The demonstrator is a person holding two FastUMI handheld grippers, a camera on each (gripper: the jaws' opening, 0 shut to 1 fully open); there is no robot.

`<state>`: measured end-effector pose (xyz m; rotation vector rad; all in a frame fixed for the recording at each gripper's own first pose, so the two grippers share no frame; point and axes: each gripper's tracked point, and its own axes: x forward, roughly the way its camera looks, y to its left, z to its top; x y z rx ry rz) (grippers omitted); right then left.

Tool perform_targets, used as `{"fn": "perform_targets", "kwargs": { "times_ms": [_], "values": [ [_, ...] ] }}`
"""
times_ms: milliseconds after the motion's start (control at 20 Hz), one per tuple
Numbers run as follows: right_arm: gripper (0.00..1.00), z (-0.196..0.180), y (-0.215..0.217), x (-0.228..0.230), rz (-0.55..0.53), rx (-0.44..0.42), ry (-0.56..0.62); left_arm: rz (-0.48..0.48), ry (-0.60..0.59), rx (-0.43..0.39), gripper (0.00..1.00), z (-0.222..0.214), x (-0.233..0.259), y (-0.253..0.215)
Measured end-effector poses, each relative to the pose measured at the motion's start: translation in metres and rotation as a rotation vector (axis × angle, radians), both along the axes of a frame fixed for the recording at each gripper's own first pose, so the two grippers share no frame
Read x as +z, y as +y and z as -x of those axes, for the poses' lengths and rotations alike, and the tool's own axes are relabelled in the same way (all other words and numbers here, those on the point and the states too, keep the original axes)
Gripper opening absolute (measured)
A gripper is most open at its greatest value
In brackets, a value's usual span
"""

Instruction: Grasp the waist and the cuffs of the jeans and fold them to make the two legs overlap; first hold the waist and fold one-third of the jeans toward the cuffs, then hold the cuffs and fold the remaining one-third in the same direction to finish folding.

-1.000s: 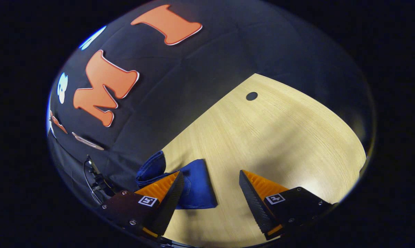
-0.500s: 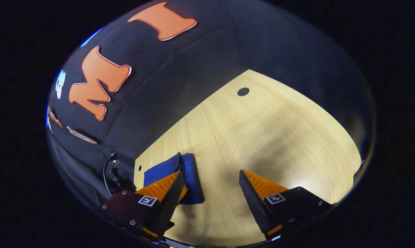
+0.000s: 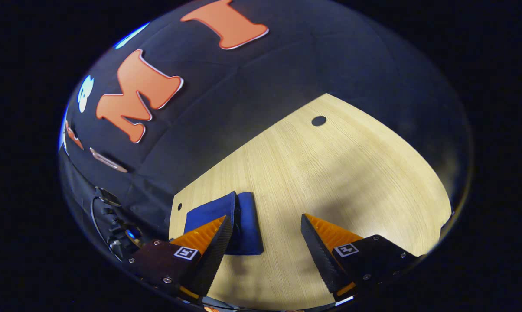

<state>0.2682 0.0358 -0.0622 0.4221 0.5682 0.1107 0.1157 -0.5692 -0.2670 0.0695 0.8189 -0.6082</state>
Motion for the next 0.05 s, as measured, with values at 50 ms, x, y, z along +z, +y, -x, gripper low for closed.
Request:
{"fn": "perform_targets", "kwargs": {
  "times_ms": [50],
  "values": [
    [0.98, -0.0006, 0.0053, 0.0106, 0.037, 0.011, -0.033, 0.011, -0.049, 0.018, 0.99, -0.0064, 0.0183, 0.0082]
  ]
}}
